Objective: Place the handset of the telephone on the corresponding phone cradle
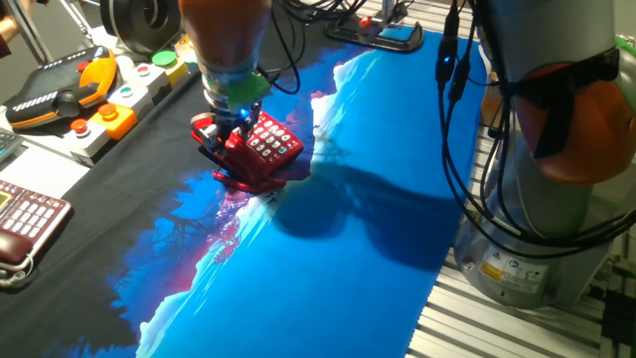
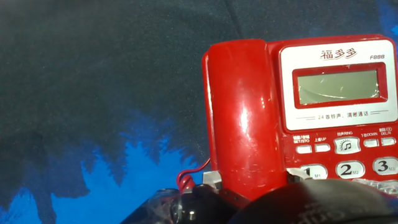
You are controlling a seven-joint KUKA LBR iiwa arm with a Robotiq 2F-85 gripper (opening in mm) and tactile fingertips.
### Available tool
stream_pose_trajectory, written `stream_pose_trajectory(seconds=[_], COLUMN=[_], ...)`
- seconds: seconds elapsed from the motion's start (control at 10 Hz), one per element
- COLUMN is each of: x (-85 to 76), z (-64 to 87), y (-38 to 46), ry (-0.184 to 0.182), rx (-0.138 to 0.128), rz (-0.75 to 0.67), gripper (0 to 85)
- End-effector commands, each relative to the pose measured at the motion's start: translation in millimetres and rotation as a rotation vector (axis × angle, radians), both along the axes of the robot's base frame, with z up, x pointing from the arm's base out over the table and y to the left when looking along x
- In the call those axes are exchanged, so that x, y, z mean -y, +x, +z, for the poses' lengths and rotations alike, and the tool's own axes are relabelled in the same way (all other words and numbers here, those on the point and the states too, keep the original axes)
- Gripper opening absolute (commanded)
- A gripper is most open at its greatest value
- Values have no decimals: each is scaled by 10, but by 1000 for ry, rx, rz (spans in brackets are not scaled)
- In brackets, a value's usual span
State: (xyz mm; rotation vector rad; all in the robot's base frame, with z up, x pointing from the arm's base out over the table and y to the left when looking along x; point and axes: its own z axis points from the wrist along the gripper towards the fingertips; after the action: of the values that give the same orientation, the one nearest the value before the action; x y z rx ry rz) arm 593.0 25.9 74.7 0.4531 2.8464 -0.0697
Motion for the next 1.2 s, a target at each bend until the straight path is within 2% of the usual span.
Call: stream_pose_trajectory(seconds=[0.0,0.1,0.4,0.5,0.8,1.1], x=[-2,-2,2,4,10,40], z=[-2,-2,-14,-20,-32,6], y=[1,1,2,3,-2,-18], ry=[0,0,2,2,0,-8], rx=[0,2,9,11,12,11], rz=[1,-4,-12,-12,-6,-1], gripper=[230,367,633,680,627,623])
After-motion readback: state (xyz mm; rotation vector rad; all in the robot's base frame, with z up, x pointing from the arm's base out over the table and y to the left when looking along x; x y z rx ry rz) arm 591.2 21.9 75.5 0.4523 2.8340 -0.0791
